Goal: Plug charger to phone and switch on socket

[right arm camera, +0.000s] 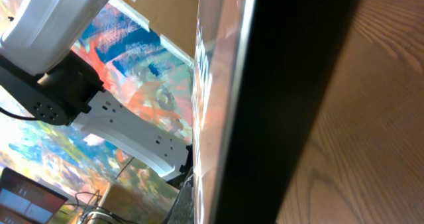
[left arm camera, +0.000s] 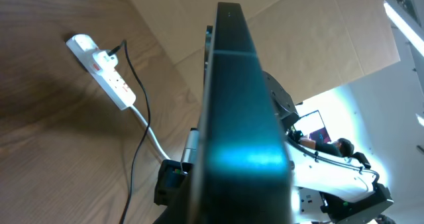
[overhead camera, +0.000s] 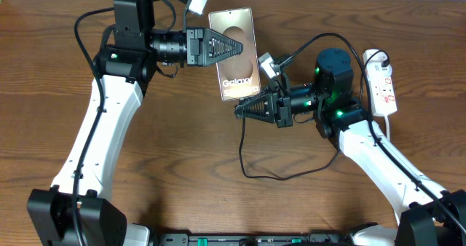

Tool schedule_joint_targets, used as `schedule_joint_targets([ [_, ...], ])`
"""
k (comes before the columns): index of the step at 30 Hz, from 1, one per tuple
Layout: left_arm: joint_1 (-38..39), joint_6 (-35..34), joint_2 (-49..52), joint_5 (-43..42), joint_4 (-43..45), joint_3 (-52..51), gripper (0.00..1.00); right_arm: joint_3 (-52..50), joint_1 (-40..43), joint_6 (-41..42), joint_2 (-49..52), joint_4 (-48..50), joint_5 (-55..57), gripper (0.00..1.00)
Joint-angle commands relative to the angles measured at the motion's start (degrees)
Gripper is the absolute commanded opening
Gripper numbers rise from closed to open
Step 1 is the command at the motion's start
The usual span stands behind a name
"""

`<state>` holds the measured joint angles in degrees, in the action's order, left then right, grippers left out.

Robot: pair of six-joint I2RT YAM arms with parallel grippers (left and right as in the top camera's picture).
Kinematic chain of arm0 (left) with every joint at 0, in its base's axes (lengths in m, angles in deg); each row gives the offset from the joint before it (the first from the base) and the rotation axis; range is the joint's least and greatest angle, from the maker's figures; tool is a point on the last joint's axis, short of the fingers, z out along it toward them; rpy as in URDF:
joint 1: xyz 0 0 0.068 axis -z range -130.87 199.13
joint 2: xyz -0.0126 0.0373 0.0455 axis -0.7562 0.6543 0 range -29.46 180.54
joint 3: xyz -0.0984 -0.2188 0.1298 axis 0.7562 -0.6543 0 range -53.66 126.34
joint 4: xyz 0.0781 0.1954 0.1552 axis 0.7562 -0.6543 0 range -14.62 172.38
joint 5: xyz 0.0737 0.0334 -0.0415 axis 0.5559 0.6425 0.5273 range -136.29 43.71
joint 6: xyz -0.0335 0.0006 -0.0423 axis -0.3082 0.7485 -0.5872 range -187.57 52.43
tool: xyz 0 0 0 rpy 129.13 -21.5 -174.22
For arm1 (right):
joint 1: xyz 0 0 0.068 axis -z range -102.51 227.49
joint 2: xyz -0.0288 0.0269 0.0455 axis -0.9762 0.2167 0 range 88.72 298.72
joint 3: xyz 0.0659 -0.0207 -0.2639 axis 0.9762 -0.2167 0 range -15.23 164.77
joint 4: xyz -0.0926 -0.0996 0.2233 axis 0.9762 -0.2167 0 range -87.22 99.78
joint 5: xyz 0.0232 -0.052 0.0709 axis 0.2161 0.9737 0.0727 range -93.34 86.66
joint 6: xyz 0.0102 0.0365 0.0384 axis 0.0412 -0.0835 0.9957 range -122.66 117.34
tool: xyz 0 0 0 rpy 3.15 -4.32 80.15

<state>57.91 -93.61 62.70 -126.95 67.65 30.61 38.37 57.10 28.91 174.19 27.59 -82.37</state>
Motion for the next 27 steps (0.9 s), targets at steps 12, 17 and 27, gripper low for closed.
schedule_joint_targets([
  [12, 0.1, 3.1, -0.8, -6.0, -0.2, 0.7, 0.07, 0.7, 1.2, 12.5, 0.0, 11.5, 4.2, 0.01],
  [17, 0.1, 4.0, -0.8, -7.4, -0.2, 0.7, 0.07, 0.7, 1.6, 13.8, 0.0, 11.6, 5.9, 0.01],
  [27, 2.1, 4.0, -0.8, -7.7, -0.2, 0.7, 0.07, 0.7, 1.7, 13.8, 0.0, 11.6, 5.7, 0.01],
])
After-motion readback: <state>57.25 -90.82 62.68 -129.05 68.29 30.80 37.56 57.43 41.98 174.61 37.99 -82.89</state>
